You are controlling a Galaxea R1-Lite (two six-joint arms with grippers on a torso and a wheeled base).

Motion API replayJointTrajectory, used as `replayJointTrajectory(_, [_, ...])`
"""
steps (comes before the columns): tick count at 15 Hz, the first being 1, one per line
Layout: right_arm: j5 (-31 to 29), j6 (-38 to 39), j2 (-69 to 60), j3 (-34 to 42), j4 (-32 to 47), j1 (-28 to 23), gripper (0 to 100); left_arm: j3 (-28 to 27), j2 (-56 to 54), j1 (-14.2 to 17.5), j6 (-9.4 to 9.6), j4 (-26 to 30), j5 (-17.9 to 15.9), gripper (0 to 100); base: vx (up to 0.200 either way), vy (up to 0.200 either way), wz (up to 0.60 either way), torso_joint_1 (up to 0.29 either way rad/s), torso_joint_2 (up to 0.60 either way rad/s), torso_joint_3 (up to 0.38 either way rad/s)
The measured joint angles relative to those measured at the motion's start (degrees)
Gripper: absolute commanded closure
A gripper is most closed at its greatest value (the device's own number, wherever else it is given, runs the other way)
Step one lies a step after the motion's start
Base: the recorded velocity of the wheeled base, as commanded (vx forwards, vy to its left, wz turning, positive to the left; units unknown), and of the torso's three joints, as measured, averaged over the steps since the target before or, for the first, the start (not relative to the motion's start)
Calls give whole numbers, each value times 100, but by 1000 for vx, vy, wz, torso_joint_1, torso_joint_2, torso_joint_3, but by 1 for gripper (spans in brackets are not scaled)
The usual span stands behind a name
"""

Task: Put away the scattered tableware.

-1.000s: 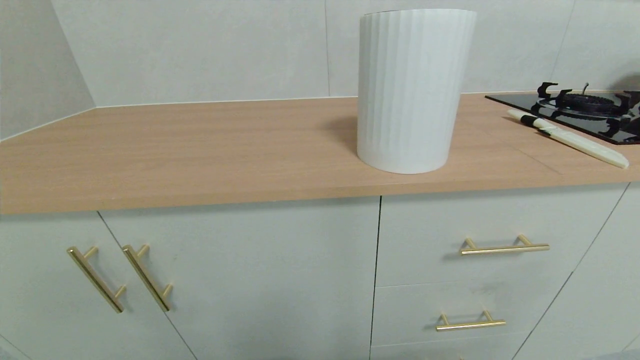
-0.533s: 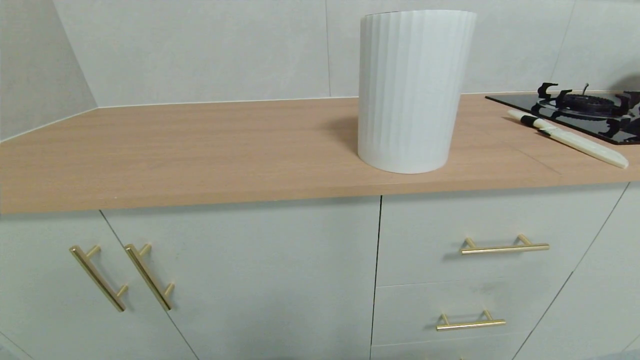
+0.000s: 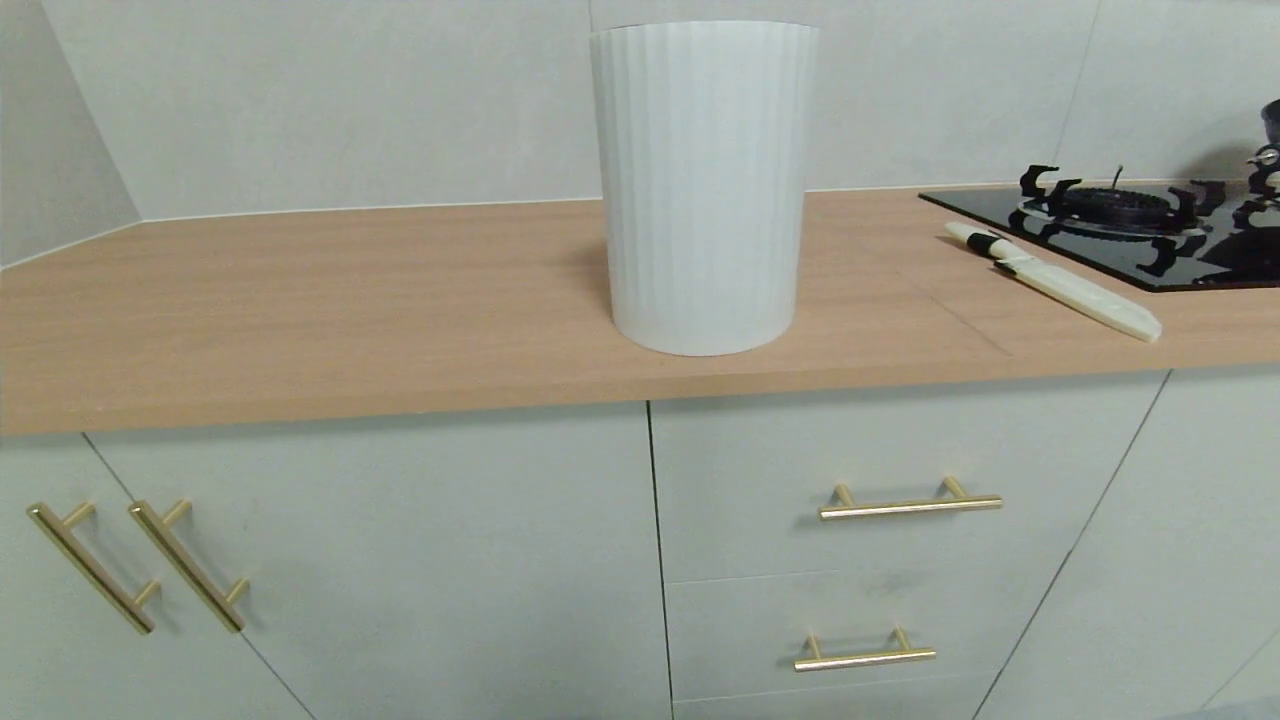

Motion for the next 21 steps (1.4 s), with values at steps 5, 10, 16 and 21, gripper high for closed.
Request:
replayJointTrajectory(5, [0, 0, 0, 0, -2, -9, 0, 0, 0, -5, -1, 2, 1, 0, 80, 0, 0, -1, 2, 2])
replayJointTrajectory(10, [0, -1, 0, 0, 0, -9, 0, 0, 0, -9, -11, 2, 1, 0, 40, 0, 0, -1, 1, 1])
replayJointTrajectory(16, [0, 0, 0, 0, 2, -9, 0, 0, 0, -5, -4, 0, 1, 0, 0, 0, 0, 0, 0, 0])
replayJointTrajectory(21, [-2, 0, 0, 0, 0, -6, 0, 0, 0, -9, -1, 5, 1, 0, 0, 0, 0, 63, -193, -223])
